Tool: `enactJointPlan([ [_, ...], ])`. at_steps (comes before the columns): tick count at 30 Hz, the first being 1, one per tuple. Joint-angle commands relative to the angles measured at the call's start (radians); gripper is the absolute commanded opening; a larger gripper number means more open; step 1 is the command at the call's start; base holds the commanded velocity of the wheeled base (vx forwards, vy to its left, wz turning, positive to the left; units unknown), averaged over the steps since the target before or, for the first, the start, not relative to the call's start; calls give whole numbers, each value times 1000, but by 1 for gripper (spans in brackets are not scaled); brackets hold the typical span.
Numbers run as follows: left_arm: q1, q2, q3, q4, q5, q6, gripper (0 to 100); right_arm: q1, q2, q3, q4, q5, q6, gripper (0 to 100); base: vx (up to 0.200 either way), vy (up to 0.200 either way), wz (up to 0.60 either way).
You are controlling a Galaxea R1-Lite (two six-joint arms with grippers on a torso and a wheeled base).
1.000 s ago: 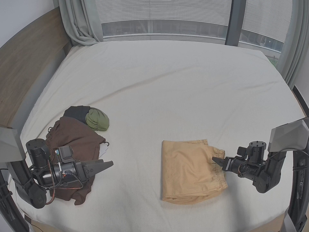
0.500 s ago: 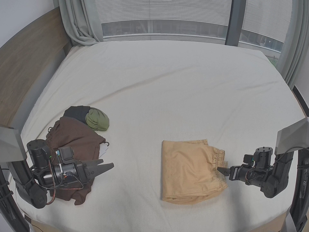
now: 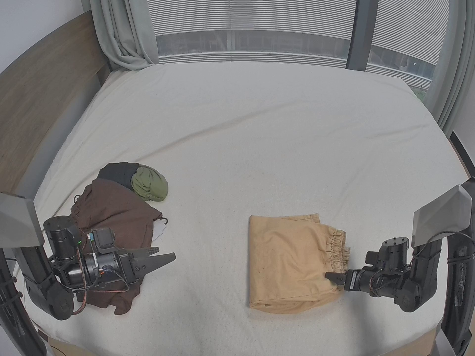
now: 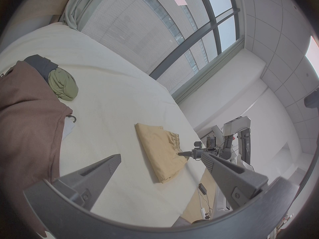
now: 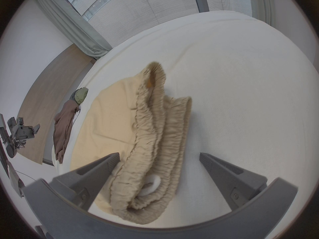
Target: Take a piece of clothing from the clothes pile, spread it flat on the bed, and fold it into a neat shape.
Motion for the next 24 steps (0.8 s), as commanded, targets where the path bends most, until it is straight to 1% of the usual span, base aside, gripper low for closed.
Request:
enactJointPlan([
  [1, 0, 2, 0, 1, 0, 0, 100, 37, 22, 1, 2, 1, 18, 100, 0, 0, 0],
  [5, 0, 2, 0, -1, 0, 0, 100, 63, 32, 0, 2, 1, 41, 100, 0, 0, 0],
  [10, 1, -1, 1, -1, 0, 1, 100, 115, 83, -7, -9, 1, 74, 100, 0, 0, 0],
  [13, 1, -2, 0, -1, 0, 1, 100, 130, 95, -10, -9, 1, 86, 100, 0, 0, 0],
  [24, 1, -2, 1, -1, 0, 1, 100, 149, 97, -10, -9, -1, 92, 100, 0, 0, 0],
])
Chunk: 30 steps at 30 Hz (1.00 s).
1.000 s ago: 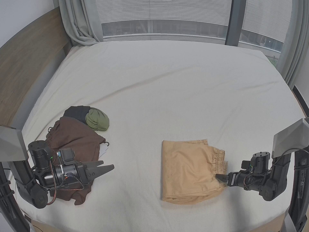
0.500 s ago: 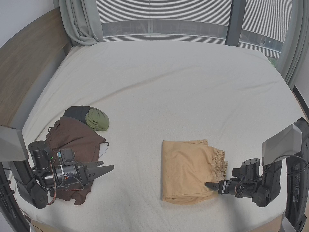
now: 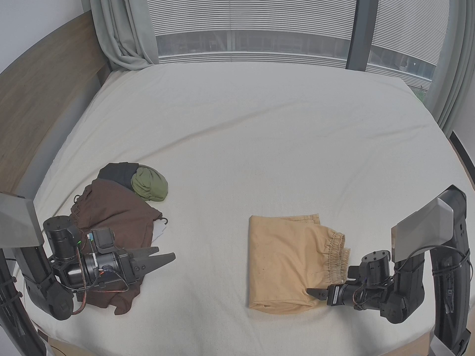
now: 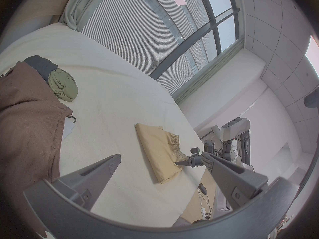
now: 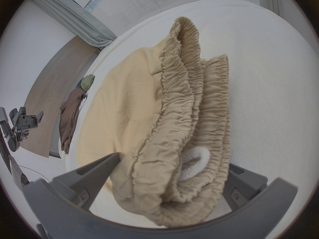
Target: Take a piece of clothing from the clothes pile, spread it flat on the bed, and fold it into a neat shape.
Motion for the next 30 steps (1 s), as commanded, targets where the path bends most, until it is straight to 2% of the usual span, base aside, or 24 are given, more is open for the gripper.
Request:
enactJointPlan([
  [1, -1, 0, 0, 0, 0, -1, 100, 3, 8, 0, 3, 1, 0, 100, 0, 0, 0],
  [4, 1, 0, 0, 0, 2, -1, 100, 3, 8, 0, 1, 1, 0, 100, 0, 0, 0],
  [5, 1, 0, 0, 0, 0, -1, 100, 3, 8, 0, 1, 1, 0, 0, 0, 0, 0],
  [19, 1, 0, -1, 0, 2, -1, 100, 6, 8, -3, -3, 1, 0, 0, 0, 0, 0],
  [25, 5, -2, -4, 0, 2, -2, 100, 16, -4, 6, -97, -1, 0, 0, 0, 0, 0],
  [30, 8, -4, -7, 0, 2, -4, 100, 21, -82, 20, -98, 2, 0, 0, 0, 0, 0],
])
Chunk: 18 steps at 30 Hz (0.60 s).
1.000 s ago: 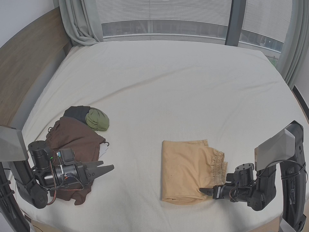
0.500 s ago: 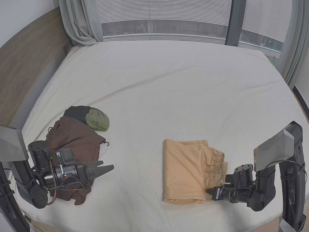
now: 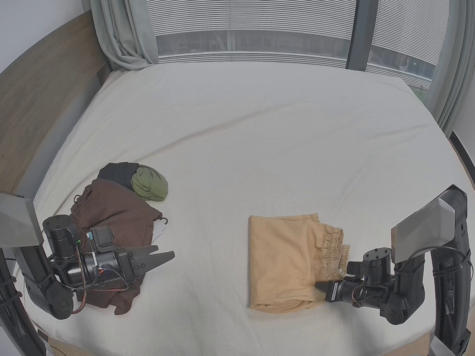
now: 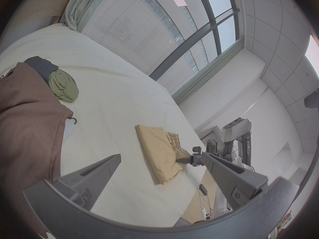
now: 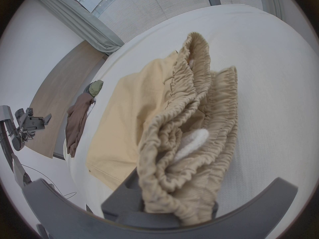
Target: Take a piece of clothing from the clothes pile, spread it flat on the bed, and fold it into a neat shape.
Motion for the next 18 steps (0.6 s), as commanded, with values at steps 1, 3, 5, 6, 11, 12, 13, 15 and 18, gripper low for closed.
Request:
enactJointPlan([
  [1, 5, -2, 0, -1, 0, 2, 100, 8, -86, 17, -4, 4, 0, 0, 0, 0, 0],
  [3, 5, -2, 3, -1, 0, 2, 100, 8, -107, 23, -4, 15, -2, 0, 0, 0, 0],
  [5, 6, -2, 3, -1, 0, 2, 100, 8, -133, 27, -4, 39, 0, 0, 0, 0, 0],
  [6, 8, -2, 4, -1, 0, 2, 100, 7, -155, 34, -4, 47, 0, 0, 0, 0, 0],
  [11, 14, -4, 6, -1, 0, 2, 100, 10, -247, 54, -4, 73, 0, 0, 0, 0, 0],
  [12, 14, -4, 6, -1, 0, 2, 100, 13, -265, 57, -4, 73, 0, 0, 0, 0, 0],
  [13, 14, -4, 6, -1, 0, 3, 100, 19, -276, 57, -2, 73, 0, 0, 0, 0, 0],
  [15, 14, -2, 6, -1, 0, 2, 100, 28, -294, 57, -4, 73, 1, 0, 0, 0, 0],
  [18, 14, -4, 6, -1, 0, 2, 100, 31, -316, 50, -4, 73, 1, 0, 0, 0, 0],
])
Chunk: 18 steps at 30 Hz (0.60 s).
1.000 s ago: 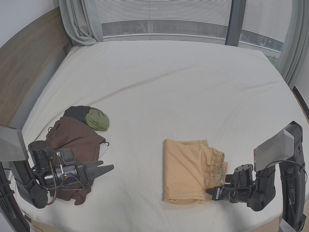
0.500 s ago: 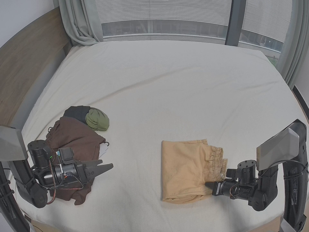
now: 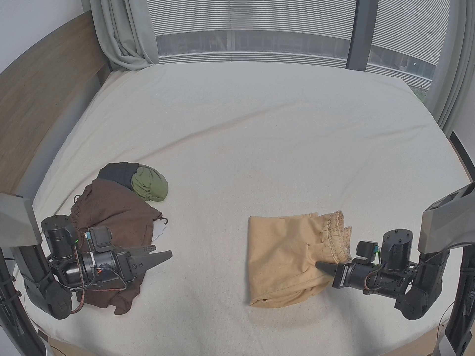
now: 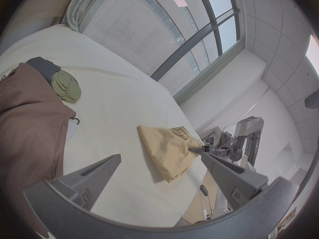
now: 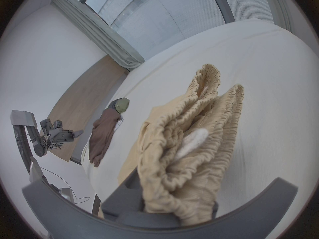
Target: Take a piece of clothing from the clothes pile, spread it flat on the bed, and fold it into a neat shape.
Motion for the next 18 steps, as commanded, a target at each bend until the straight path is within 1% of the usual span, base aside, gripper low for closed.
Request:
enactJointPlan([
  [1, 1, -1, 0, -1, 0, -1, 100, 12, -72, -5, -1, 2, 0, 0, 0, 0, 0],
  [14, 1, -1, 13, -1, 0, 0, 100, 29, -110, -59, 1, 4, 10, 0, 0, 0, 0],
  [18, 1, -1, 13, -1, 0, 0, 100, 45, -147, -71, 4, 2, 30, 0, 0, 0, 0],
])
